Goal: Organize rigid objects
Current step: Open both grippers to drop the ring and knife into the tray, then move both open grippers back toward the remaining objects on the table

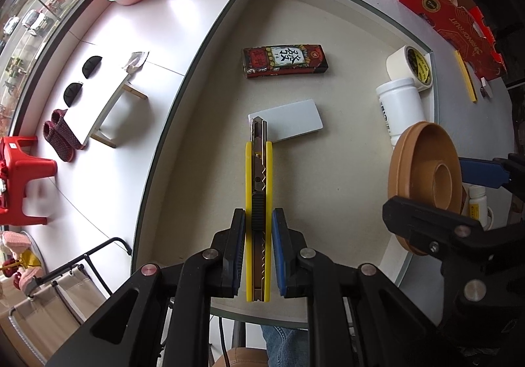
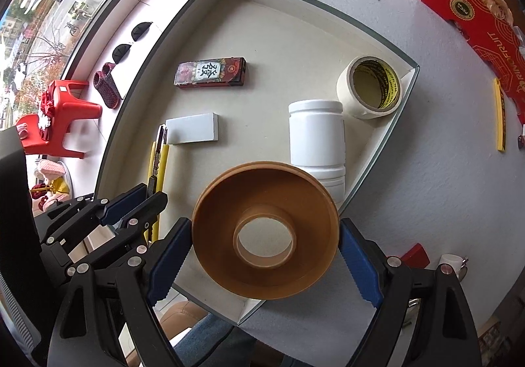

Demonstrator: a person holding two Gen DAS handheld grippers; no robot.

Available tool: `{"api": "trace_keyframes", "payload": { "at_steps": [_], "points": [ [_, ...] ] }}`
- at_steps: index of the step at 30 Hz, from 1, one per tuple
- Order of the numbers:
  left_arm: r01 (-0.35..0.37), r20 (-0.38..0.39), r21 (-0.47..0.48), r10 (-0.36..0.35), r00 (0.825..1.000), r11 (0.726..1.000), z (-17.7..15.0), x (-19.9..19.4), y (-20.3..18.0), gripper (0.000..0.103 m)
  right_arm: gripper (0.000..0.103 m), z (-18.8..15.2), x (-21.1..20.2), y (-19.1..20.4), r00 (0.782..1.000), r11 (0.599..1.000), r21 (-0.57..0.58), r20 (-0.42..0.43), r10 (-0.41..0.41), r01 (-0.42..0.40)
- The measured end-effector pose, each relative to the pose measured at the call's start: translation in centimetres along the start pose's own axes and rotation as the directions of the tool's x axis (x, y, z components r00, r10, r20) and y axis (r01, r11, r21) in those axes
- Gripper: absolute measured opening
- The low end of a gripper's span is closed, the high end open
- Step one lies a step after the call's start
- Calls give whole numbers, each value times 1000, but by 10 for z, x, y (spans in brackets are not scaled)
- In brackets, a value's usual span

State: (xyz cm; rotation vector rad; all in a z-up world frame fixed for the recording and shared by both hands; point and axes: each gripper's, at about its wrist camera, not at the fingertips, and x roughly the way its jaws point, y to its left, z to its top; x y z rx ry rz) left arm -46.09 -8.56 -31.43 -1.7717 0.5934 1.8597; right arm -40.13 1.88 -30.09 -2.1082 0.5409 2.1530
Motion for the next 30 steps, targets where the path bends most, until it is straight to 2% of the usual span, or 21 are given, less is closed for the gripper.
{"api": "trace_keyframes", "payload": {
  "at_steps": [7, 9, 10, 11, 13, 15, 19, 30],
  "points": [
    [-10, 5, 12, 9, 1000, 1000, 0, 2, -2, 20, 89, 3, 5, 6, 1000, 1000, -12, -8, 8, -8],
    [-4, 11, 16, 4, 1000, 1000, 0, 0, -3, 45, 89, 3, 6, 6, 1000, 1000, -3, -14, 27, -27],
    [-10, 22, 13, 10, 1000, 1000, -1, -1, -4, 71, 89, 3, 6, 5, 999, 1000, 0, -15, 28, -28],
    [-19, 45, 9, 19, 999, 1000, -1, -5, -3, 83, 89, 3, 6, 5, 1000, 1000, 0, -14, 25, -25],
    [-13, 63, 14, 12, 998, 1000, -1, -10, -3, 83, 89, 2, 5, 3, 1000, 1000, 0, -10, 20, -20],
    [-16, 49, 16, 15, 999, 1000, 0, -10, -5, 85, 103, 1, 2, 2, 1000, 1000, 3, -3, 18, -18],
    [-26, 39, -7, 26, 999, 1000, 0, -11, -3, 102, 103, 0, -7, -1, 998, 999, 2, 36, 42, -42],
    [-27, 50, -13, 28, 998, 1000, -4, -20, -6, 103, 103, -12, -24, -11, 995, 998, 32, 86, 55, -58]
  ]
}}
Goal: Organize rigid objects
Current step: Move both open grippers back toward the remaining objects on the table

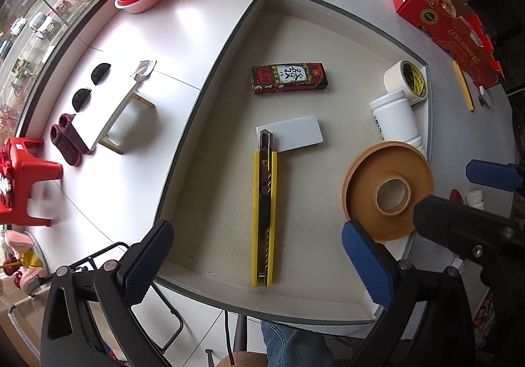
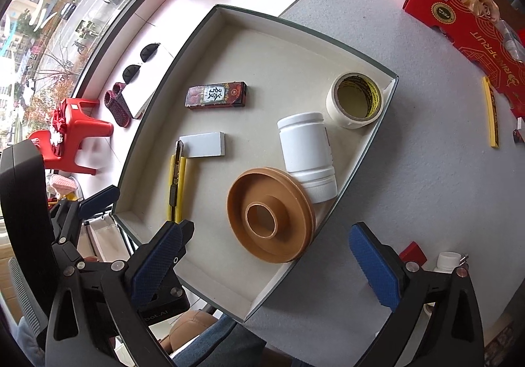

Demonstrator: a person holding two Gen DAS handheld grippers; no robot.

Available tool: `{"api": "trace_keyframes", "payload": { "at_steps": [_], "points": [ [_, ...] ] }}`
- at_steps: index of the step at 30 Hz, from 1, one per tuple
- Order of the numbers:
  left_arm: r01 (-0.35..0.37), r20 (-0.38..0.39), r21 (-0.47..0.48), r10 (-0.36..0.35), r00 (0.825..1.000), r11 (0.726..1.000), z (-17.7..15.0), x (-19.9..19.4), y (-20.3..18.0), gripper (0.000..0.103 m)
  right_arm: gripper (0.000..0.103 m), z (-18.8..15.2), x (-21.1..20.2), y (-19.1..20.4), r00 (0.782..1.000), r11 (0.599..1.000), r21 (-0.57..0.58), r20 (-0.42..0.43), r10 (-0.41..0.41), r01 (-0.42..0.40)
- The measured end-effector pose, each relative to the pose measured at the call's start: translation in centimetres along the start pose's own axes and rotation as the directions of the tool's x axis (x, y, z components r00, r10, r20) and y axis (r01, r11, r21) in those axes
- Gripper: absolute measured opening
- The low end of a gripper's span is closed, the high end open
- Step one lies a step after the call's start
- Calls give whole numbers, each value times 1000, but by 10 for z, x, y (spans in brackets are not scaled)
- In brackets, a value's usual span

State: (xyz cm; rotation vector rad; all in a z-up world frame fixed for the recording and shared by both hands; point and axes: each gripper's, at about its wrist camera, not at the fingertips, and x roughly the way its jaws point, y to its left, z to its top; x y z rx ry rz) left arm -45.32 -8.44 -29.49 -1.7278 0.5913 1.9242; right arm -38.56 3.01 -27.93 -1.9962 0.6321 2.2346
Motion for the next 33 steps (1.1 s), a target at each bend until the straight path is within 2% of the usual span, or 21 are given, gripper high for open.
{"api": "trace_keyframes", "payload": {
  "at_steps": [8, 21, 27, 33],
  "points": [
    [-24, -12, 20, 24, 1000, 1000, -4, 1, -2, 103, 103, -16, -10, -21, 1000, 998, 61, 5, 8, -8],
    [-52, -2, 135, 53, 999, 989, -2, -10, -36, 103, 103, -43, -30, -50, 999, 988, 152, 40, 27, -33],
    [-70, 16, 211, 68, 998, 975, 0, -21, -61, 103, 103, -51, -41, -64, 996, 982, 182, 84, 33, -48],
    [-64, 31, 311, 57, 998, 948, 3, -30, -99, 103, 103, -71, -53, -107, 992, 955, 292, 123, 21, -56]
  ]
}}
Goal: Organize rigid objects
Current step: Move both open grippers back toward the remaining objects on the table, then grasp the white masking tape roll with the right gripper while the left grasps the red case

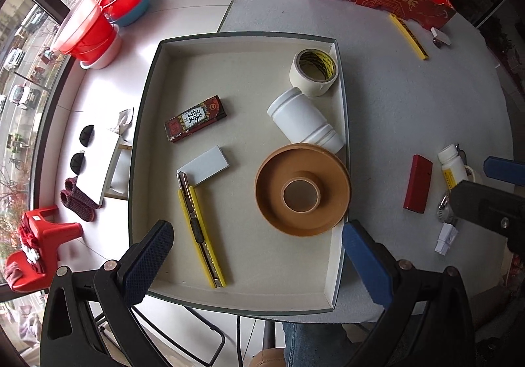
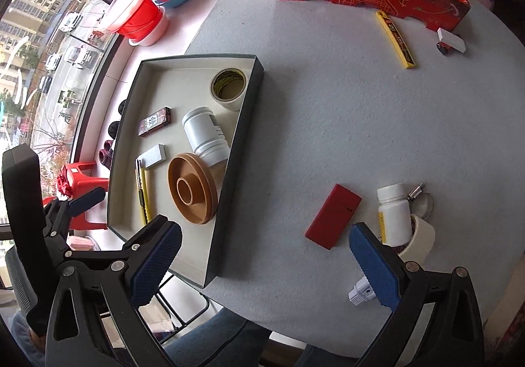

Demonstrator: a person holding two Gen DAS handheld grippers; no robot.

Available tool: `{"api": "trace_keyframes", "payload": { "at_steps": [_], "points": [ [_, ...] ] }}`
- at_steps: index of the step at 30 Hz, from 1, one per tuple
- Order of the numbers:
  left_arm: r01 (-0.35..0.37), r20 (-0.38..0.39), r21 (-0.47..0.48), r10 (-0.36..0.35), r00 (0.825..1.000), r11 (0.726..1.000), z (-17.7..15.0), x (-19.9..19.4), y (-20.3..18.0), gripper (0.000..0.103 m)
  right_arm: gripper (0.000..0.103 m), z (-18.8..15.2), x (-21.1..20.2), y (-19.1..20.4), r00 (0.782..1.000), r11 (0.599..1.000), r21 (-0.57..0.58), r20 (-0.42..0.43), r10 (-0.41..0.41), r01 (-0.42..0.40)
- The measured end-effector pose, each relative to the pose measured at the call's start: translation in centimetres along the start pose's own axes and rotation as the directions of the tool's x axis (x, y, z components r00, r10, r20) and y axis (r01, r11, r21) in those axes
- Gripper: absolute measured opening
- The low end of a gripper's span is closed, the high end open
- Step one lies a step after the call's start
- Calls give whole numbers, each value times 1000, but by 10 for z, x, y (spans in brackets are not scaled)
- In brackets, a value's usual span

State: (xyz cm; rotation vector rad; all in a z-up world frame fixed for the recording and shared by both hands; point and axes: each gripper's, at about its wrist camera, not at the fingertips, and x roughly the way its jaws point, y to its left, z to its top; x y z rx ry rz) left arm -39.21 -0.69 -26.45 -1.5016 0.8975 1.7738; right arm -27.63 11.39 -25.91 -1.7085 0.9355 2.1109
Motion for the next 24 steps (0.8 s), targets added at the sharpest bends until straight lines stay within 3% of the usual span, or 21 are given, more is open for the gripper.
{"api": "trace_keyframes", "payload": {
  "at_steps": [5, 13, 18, 24],
  "points": [
    [22, 2, 105, -23, 1000, 994, 8, -2, -37, 103, 103, -19, -9, -59, 1000, 989, 144, 12, -25, 23],
    [56, -38, 268, -48, 998, 962, 11, 9, -109, 103, 103, -70, -10, -144, 998, 929, 366, -26, -51, 57],
    [66, -80, 329, -42, 996, 942, 16, 30, -153, 103, 103, -91, -7, -168, 998, 905, 421, -44, -48, 62],
    [38, -109, 335, -1, 994, 942, 26, 66, -186, 103, 103, -113, 1, -184, 996, 889, 451, -79, -44, 75]
  ]
}}
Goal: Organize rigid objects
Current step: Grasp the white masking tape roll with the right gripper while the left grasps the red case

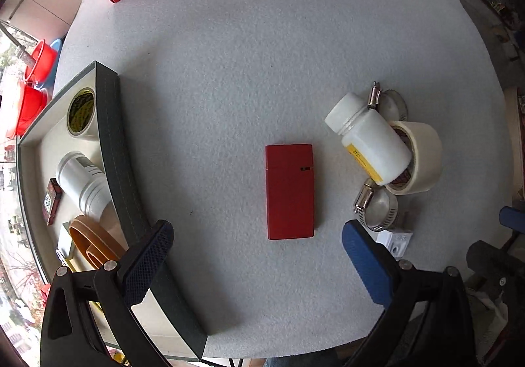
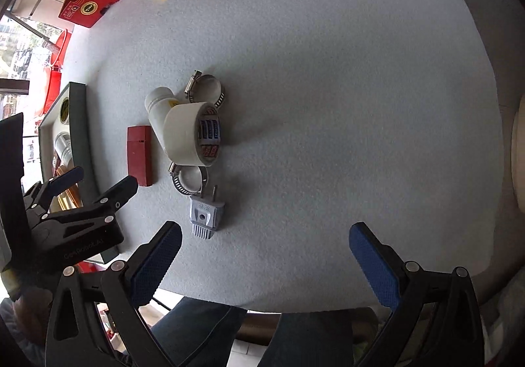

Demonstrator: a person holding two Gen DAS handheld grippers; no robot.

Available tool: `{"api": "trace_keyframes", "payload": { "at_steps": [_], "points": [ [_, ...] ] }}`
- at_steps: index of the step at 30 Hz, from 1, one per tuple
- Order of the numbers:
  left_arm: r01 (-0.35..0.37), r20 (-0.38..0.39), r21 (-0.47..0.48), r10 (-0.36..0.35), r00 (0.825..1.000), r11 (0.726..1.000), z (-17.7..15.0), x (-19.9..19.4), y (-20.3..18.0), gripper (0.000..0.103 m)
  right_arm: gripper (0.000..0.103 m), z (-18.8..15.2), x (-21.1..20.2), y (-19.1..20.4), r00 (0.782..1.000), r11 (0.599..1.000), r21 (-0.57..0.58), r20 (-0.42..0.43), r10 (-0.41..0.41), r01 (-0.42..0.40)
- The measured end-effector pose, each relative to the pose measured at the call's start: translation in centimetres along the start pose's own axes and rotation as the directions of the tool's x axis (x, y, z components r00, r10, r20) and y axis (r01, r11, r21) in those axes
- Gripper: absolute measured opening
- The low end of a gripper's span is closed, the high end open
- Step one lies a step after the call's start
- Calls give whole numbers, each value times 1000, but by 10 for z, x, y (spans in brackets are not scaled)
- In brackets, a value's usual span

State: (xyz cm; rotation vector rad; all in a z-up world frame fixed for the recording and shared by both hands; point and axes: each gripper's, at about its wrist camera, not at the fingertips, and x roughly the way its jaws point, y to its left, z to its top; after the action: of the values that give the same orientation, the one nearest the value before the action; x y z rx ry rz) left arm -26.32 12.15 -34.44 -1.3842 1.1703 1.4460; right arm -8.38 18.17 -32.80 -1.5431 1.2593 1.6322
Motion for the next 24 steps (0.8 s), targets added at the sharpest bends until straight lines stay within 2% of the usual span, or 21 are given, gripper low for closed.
{"api": "trace_keyframes", "payload": {
  "at_steps": [7, 15, 17, 19, 24],
  "points": [
    [-59, -7, -25, 59, 998, 998, 20, 26, 6, 103, 103, 6, 7, -4, 1000, 1000, 8, -16, 5, -5],
    [-42, -18, -68, 41, 999, 997, 27, 34, 23, 103, 103, 42, 26, 44, 998, 996, -71, -16, 53, -54],
    [-35, -19, -80, 34, 999, 996, 25, 34, 25, 103, 102, 51, 33, 53, 1000, 996, -88, -8, 23, -24],
    [-17, -27, -95, 15, 1000, 995, 22, 34, 31, 103, 102, 55, 38, 51, 1000, 997, -75, -6, 12, -13],
    [-2, -28, -99, -1, 1000, 995, 21, 36, 43, 103, 102, 61, 37, 13, 999, 999, 19, 6, -46, 46]
  ]
}}
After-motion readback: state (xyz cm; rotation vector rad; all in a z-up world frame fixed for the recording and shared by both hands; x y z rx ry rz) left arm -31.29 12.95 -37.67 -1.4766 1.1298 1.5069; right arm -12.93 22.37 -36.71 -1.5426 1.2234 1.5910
